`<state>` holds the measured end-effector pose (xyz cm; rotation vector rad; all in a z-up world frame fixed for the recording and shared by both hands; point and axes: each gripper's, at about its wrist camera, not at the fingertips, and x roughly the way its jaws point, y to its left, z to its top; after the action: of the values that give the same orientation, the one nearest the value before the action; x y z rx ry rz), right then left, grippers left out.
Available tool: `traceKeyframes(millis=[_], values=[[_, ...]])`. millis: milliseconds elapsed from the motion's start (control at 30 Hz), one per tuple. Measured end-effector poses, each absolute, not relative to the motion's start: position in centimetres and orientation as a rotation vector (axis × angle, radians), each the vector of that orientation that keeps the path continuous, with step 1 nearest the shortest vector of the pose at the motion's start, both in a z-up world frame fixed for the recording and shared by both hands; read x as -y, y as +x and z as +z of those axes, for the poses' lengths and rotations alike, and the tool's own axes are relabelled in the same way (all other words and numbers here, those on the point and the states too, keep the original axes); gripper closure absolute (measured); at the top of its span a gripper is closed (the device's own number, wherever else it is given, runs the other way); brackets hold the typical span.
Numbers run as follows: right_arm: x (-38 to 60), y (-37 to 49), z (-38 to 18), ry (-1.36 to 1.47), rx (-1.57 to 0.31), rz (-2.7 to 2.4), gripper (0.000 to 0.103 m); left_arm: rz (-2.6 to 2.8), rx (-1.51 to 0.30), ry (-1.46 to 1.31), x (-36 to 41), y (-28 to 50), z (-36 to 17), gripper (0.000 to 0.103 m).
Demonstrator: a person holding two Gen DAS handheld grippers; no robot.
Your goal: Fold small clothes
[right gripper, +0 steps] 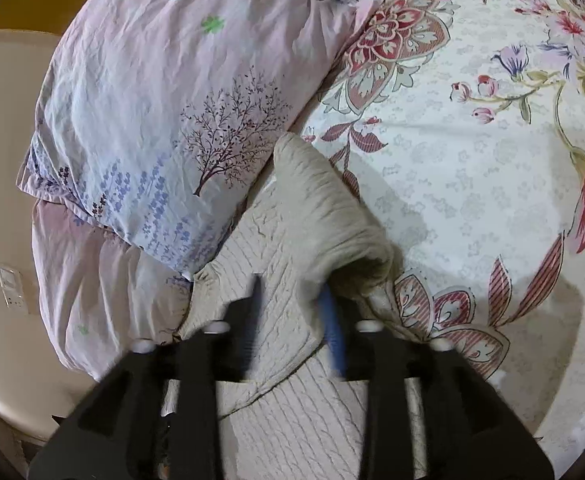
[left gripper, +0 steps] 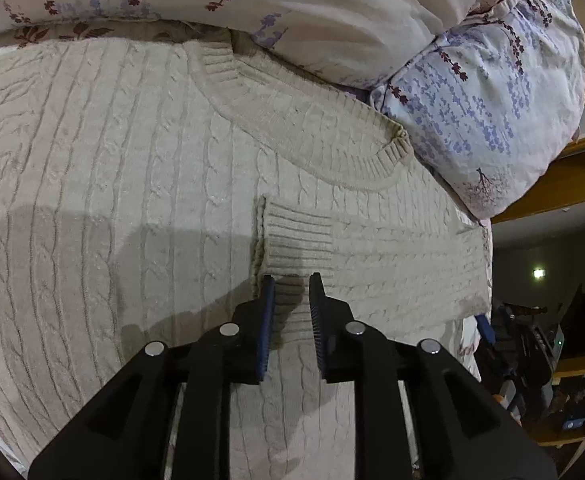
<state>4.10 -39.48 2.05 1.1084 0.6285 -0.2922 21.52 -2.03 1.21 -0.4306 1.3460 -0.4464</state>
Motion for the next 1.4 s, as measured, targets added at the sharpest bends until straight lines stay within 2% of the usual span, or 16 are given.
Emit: traceKeyframes(millis=[67, 100, 133, 200, 467, 500, 767, 800, 833, 867, 900, 967, 1167, 1300, 1333, 1400], values=[[39.6, 4.2, 2.1, 1.109, -0.627, -0.290, 0.064, -0.431, -1.339, -0.455, 1.4, 21.6, 1.3, 0.084], [39.6, 4.2, 2.2, 1.106, -0.630, -0.289, 0.064, -0.409, -1.337, -0.473, 0.8, 21.8, 1.4, 0.077], [39.7, 4.2, 2.2, 1.104, -0.633, -0.288, 0.064, -0.390, -1.334, -0.490, 0.4, 21.9, 1.6, 0.060], [39.6, 4.3, 2.1, 1.102, -0.635, -0.284, 0.064, -0.382, -1.320, -0.537, -0.5, 22.1, 1.6, 0.050], [39.4, 4.9, 1.3, 1.109, -0.645, -0.285, 0.064, -0.413, -1.324, -0.513, 0.8, 22.5, 1.6, 0.050], [39.4, 4.9, 1.3, 1.107, -0.646, -0.284, 0.064, -0.411, -1.321, -0.520, 0.9, 22.5, 1.6, 0.051], [39.6, 5.1, 1.0, 1.104, -0.642, -0.298, 0.066, -0.432, -1.347, -0.529, 2.5, 22.3, 1.3, 0.074], [39.6, 5.1, 1.0, 1.103, -0.641, -0.304, 0.066, -0.429, -1.346, -0.524, 2.7, 22.4, 1.2, 0.083], [39.7, 5.0, 0.9, 1.104, -0.641, -0.308, 0.071, -0.427, -1.347, -0.531, 2.6, 22.5, 1.1, 0.088], [39.8, 5.0, 0.9, 1.103, -0.641, -0.311, 0.081, -0.425, -1.346, -0.540, 2.5, 22.6, 1.1, 0.090], [39.8, 4.9, 0.9, 1.099, -0.642, -0.311, 0.086, -0.421, -1.345, -0.547, 2.2, 22.8, 1.1, 0.093], [39.8, 4.8, 1.0, 1.084, -0.644, -0.317, 0.093, -0.419, -1.337, -0.551, 1.9, 23.2, 1.3, 0.094], [38.0, 5.5, 1.7, 1.030, -0.652, -0.268, 0.095, -0.392, -1.246, -0.546, -0.5, 24.7, 4.0, 0.095], [35.8, 6.8, 0.8, 0.972, -0.730, -0.227, 0.095, -0.329, -1.210, -0.523, -3.2, 25.5, 4.6, 0.095], [35.4, 7.1, 0.2, 0.967, -0.756, -0.226, 0.094, -0.312, -1.218, -0.518, -3.8, 25.6, 4.3, 0.095], [35.2, 7.2, -0.3, 0.986, -0.762, -0.231, 0.085, -0.266, -1.227, -0.500, -4.9, 25.5, 3.6, 0.098]])
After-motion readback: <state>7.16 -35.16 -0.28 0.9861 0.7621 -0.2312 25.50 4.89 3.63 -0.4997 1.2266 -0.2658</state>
